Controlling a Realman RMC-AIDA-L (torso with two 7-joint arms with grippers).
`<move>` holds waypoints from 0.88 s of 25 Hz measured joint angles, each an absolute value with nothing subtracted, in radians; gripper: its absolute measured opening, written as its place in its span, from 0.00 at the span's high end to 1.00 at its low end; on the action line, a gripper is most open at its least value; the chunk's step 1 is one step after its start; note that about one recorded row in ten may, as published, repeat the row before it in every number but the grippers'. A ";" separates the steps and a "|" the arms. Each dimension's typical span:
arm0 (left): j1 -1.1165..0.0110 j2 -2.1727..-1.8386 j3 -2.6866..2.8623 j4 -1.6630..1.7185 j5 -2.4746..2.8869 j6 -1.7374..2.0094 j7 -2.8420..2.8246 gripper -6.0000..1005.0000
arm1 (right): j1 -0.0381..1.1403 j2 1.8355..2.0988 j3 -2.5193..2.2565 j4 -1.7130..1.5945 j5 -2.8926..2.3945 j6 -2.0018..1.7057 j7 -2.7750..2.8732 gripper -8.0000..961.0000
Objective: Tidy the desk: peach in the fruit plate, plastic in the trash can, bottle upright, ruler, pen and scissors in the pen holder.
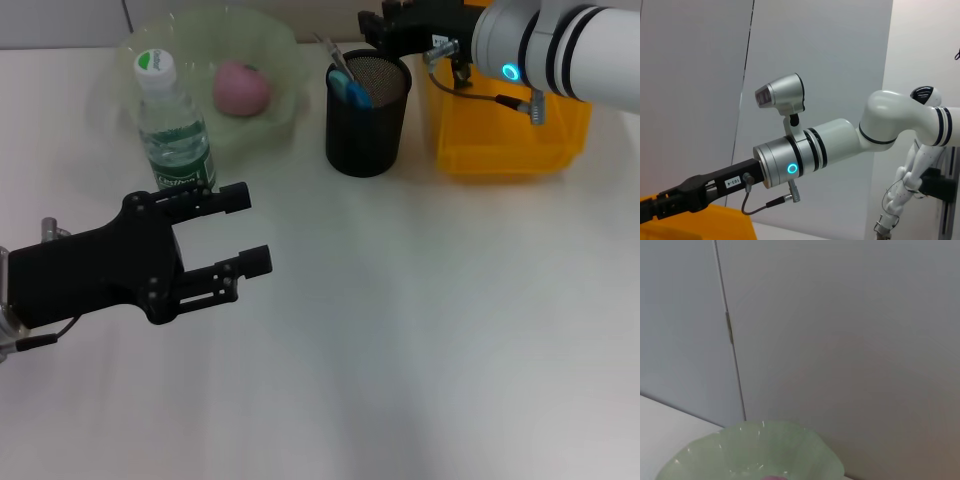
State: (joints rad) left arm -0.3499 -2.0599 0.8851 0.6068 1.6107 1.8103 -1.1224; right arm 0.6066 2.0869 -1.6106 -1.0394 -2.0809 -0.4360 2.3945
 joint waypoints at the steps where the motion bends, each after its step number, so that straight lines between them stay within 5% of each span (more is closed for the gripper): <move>1: -0.350 -2.060 0.885 0.607 1.611 1.810 -1.122 0.31 | 0.607 2.087 -1.611 -1.039 -2.081 -0.436 2.394 0.70; 15: -0.332 -2.060 0.885 0.600 1.611 1.826 -1.117 0.30 | 0.398 2.082 -1.582 -1.320 -1.879 -0.590 2.258 0.63; 22: -0.330 -2.062 0.885 0.598 1.611 1.827 -1.116 0.30 | 0.334 2.082 -1.298 -1.172 -1.255 -1.069 1.755 0.43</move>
State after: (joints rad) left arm -0.3299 -2.0615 0.8851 0.5981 1.6106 1.8273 -1.1158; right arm 0.3335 2.0815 -1.2983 -1.1724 -1.2555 -1.0692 1.7552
